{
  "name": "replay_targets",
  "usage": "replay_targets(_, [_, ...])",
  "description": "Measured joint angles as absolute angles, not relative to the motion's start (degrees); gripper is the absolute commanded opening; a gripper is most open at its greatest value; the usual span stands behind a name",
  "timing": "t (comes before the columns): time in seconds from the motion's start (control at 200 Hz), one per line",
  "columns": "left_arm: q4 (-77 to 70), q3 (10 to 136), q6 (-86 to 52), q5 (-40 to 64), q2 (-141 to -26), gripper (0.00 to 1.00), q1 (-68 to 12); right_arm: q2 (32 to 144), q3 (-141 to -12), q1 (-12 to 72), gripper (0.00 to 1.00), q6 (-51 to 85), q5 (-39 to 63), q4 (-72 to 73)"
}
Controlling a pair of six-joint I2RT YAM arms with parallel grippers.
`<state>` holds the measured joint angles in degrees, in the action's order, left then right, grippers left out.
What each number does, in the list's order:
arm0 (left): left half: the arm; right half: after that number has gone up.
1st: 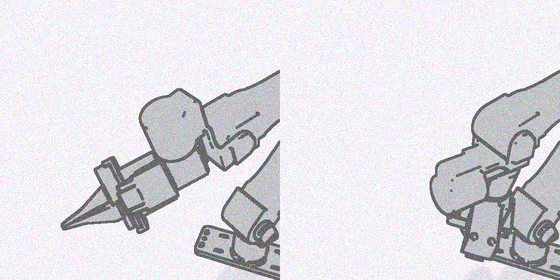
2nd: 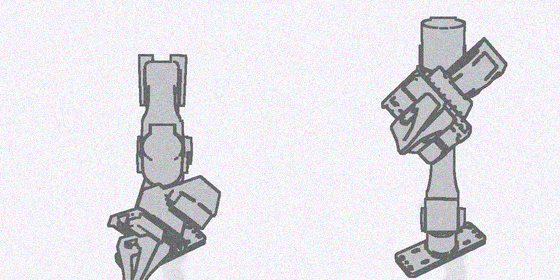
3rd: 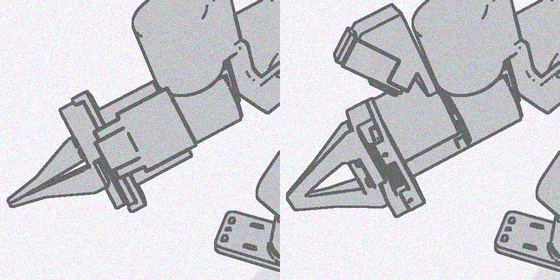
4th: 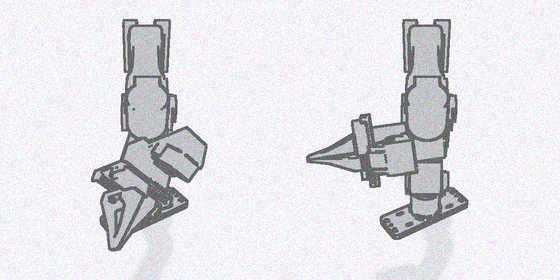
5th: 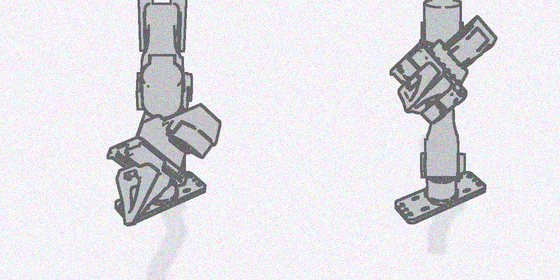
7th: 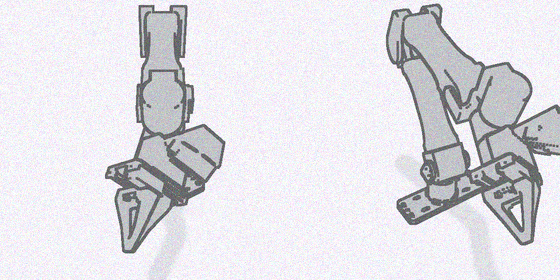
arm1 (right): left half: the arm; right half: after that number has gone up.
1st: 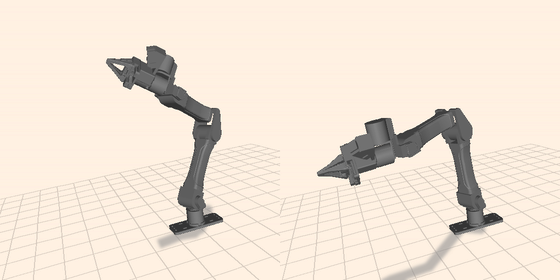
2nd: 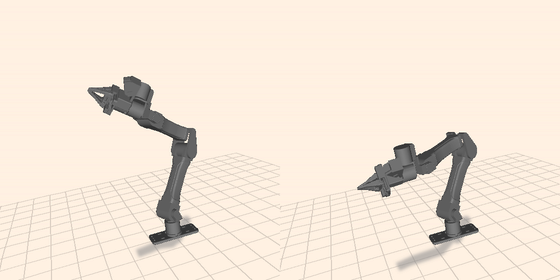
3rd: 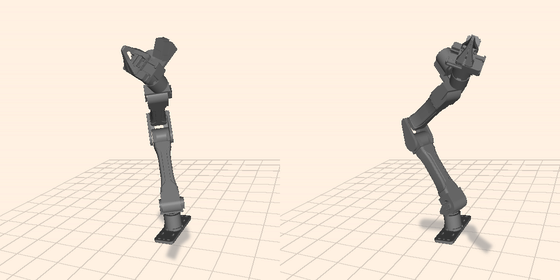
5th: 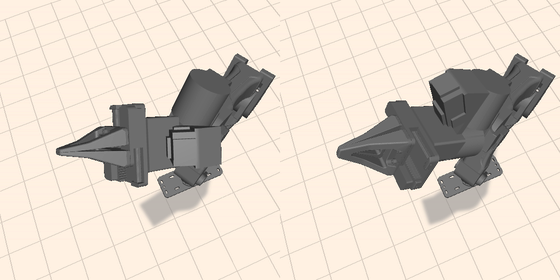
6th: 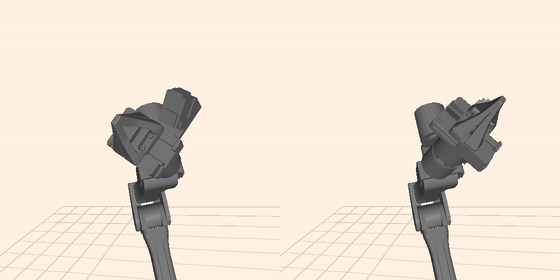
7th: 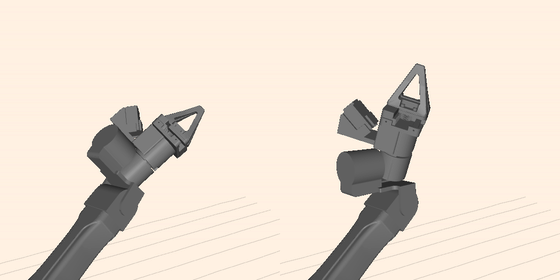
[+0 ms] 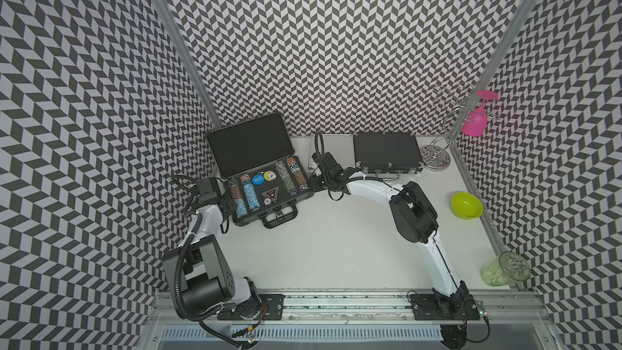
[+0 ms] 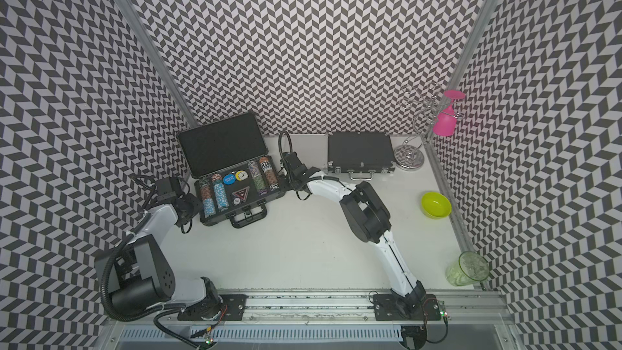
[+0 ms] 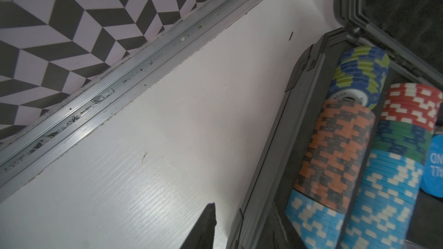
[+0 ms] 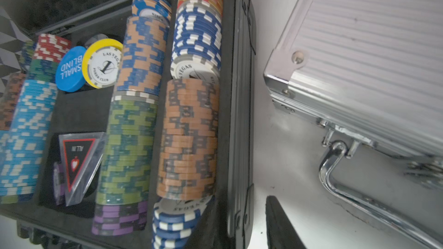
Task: Close the poker set cases
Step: Move the poker set case to the center of the board.
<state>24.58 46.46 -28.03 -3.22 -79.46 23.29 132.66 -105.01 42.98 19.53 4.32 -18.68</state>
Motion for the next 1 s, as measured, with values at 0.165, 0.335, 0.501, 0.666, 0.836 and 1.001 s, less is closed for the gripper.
replay_targets(0.165, [23.9, 45.8, -28.0, -3.1, -79.4, 0.39, 23.3, 135.1, -109.2, 43.0, 0.23, 19.3, 5.5, -21.5])
replay_targets(0.335, [23.1, 44.7, -28.1, -3.2, -79.6, 0.37, 23.3, 137.1, -113.2, 43.6, 0.09, 18.4, 5.7, -24.7])
replay_targets(0.501, [21.7, 44.1, -28.2, -3.2, -79.6, 0.36, 24.1, 136.3, -110.2, 43.6, 0.06, 18.5, 6.9, -20.4])
replay_targets(0.666, [21.7, 43.2, -28.2, -3.4, -79.5, 0.36, 24.9, 133.8, -103.5, 43.7, 0.04, 19.6, 7.2, -13.1])
replay_targets(0.836, [22.2, 42.2, -28.2, -3.4, -79.5, 0.36, 25.7, 131.4, -97.5, 44.2, 0.04, 21.3, 7.3, -7.0])
replay_targets(1.001, [22.1, 41.9, -28.2, -4.4, -79.2, 0.35, 26.7, 127.2, -90.2, 46.5, 0.04, 25.1, 5.7, -3.9])
